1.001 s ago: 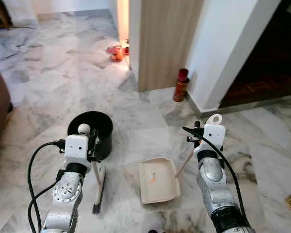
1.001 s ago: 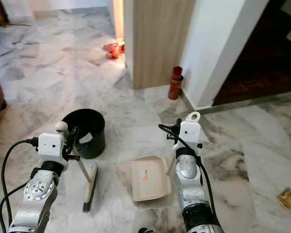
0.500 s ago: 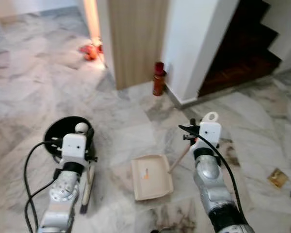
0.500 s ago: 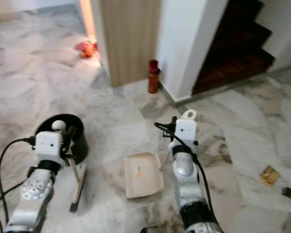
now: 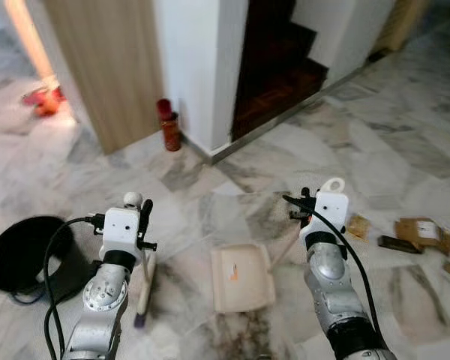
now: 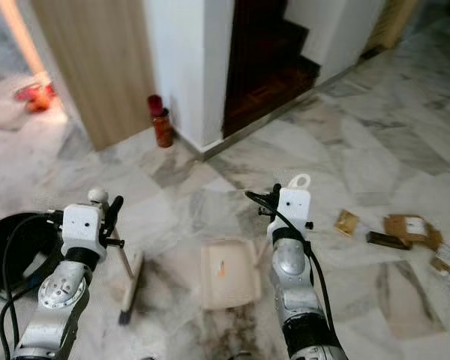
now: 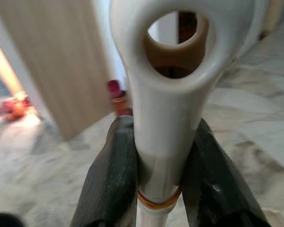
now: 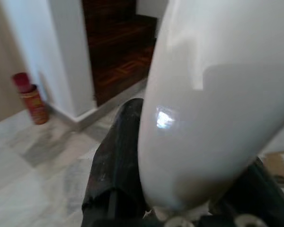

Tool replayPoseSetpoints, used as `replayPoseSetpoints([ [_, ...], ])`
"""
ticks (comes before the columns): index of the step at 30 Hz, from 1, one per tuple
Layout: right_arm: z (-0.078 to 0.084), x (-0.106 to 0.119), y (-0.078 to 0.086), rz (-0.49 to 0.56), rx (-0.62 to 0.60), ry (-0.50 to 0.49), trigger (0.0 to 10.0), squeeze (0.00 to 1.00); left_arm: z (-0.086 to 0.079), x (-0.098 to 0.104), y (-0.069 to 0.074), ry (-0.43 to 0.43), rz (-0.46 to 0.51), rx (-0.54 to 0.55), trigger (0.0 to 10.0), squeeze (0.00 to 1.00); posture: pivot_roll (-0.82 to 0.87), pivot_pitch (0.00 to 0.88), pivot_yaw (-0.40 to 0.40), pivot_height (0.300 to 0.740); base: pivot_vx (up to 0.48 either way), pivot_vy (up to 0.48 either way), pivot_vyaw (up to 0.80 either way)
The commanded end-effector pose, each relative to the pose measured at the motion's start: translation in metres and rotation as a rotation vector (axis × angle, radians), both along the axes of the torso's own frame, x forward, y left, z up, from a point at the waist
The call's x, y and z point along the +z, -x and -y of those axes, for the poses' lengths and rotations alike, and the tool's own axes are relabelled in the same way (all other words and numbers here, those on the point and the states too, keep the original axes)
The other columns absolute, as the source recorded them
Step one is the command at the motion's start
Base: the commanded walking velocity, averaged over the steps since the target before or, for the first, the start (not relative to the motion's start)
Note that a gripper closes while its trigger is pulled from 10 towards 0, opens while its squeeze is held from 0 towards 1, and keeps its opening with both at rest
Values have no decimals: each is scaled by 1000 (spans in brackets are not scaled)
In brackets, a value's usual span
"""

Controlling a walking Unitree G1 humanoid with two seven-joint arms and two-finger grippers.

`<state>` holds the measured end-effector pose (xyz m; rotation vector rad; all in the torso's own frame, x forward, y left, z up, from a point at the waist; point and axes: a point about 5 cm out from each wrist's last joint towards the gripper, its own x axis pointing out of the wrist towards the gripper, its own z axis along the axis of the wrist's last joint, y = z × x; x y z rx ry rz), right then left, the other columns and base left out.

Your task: Sweep floor

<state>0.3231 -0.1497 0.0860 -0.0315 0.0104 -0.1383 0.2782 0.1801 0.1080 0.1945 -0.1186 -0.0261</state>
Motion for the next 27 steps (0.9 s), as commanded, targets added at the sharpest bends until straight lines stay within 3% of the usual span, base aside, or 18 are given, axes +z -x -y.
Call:
replayPoseSetpoints([
  [1,0,8,-3,37,0,-1,10000,0,0,5,-1,-9,24,-6,10000,0,1,99,-31,740,0,0,-800],
  [9,0,8,-2,36,2,0,10000,0,1,5,-1,-13,25,-5,10000,0,2,94,-32,740,0,0,-800],
  [16,-1,7,-2,35,3,1,10000,0,1,5,-1,-12,26,-6,10000,0,2,90,-32,740,0,-292,-793],
  [27,-2,6,-2,33,2,2,10000,0,1,5,-1,-8,26,-11,10000,0,-1,76,-29,740,0,0,-788],
])
